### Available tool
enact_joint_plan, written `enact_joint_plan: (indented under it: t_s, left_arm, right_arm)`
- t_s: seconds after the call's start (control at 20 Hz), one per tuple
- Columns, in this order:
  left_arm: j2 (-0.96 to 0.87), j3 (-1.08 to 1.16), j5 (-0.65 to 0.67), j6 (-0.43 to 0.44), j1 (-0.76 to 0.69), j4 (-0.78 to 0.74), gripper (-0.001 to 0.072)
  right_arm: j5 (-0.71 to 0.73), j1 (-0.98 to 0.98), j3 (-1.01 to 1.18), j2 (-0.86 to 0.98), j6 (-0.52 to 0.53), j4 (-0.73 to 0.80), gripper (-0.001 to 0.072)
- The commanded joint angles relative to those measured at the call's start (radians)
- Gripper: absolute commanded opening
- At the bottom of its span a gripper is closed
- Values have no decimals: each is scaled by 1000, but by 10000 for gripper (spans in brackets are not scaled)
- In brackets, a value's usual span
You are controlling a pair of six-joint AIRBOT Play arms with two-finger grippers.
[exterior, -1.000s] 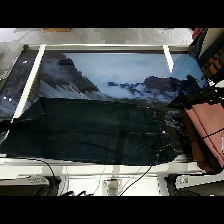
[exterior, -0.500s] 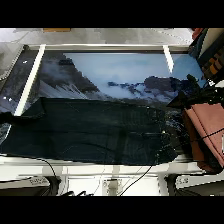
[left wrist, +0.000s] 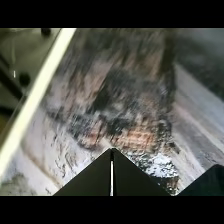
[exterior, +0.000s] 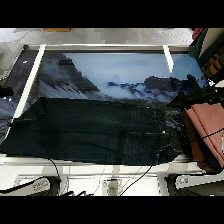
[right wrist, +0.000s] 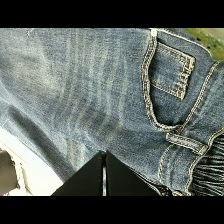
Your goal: Fold the clothes and pants, and hang the long-sleeved shirts on hangers.
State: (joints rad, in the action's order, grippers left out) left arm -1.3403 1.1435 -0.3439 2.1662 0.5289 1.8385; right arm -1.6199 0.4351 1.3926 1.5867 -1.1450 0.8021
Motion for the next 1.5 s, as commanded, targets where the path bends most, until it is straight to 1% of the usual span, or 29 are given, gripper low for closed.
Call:
enact_joint_plan:
  t_s: [0.0, 0.05, 0.1, 0.15, 0.2, 0.3, 0.35, 0.5, 0.55, 0.6, 0.7, 0.85, 1.0, 1.1, 1.2, 1.35, 1.45]
  left_arm:
    - [-16, 0, -152, -1, -31, -167, 14]
    - [-27, 0, -277, 83, -24, -183, 14]
    - [-39, 0, -422, 206, -20, -206, 15]
    - [-50, -1, -524, 289, -16, -242, 17]
    - [-56, -1, -579, 330, -16, -282, 95]
    - [-59, -2, -583, 333, -16, -347, 720]
    - [-59, -2, -581, 337, -16, -374, 695]
    - [-62, -4, -592, 337, -16, -467, 683]
    - [-67, -4, -605, 337, -16, -486, 584]
    - [-75, -5, -614, 337, -16, -484, 527]
    - [-98, -12, -635, 338, -16, -485, 527]
    - [-129, -19, -713, 337, -16, -504, 527]
    - [-124, -25, -714, 337, -11, -507, 537]
    - [-120, -25, -682, 332, 0, -506, 538]
    - [-128, -26, -616, 316, 22, -507, 536]
    - [-159, -25, -462, 266, 45, -507, 534]
    - [-190, -25, -346, 202, 34, -494, 528]
  right_arm:
    - [0, 0, 0, -1, -5, -1, 29]
    - [0, 0, 0, -1, -5, -1, 29]
    - [0, 0, 0, -1, -5, -1, 29]
    - [1, 0, 0, -1, -5, -1, 29]
    - [2, 0, 0, 0, -5, -1, 29]
    - [5, 0, 0, -1, -5, -1, 29]
    - [6, 0, 0, 0, -5, -1, 29]
    - [6, 0, 0, -1, -5, -1, 29]
    - [6, 0, 0, -1, -5, -1, 29]
    - [6, 0, 0, -1, -5, -1, 29]
    - [5, 0, 0, -1, -5, -1, 29]
    - [5, 0, 0, -1, -5, -1, 29]
    - [3, 0, 0, -1, -21, -2, 29]
    - [-8, 0, 0, -1, -24, -2, 29]
    - [-19, 0, 0, -1, -24, -2, 29]
    - [-18, 0, 0, -1, -24, -2, 29]
    - [-11, 0, 0, -1, -24, -2, 29]
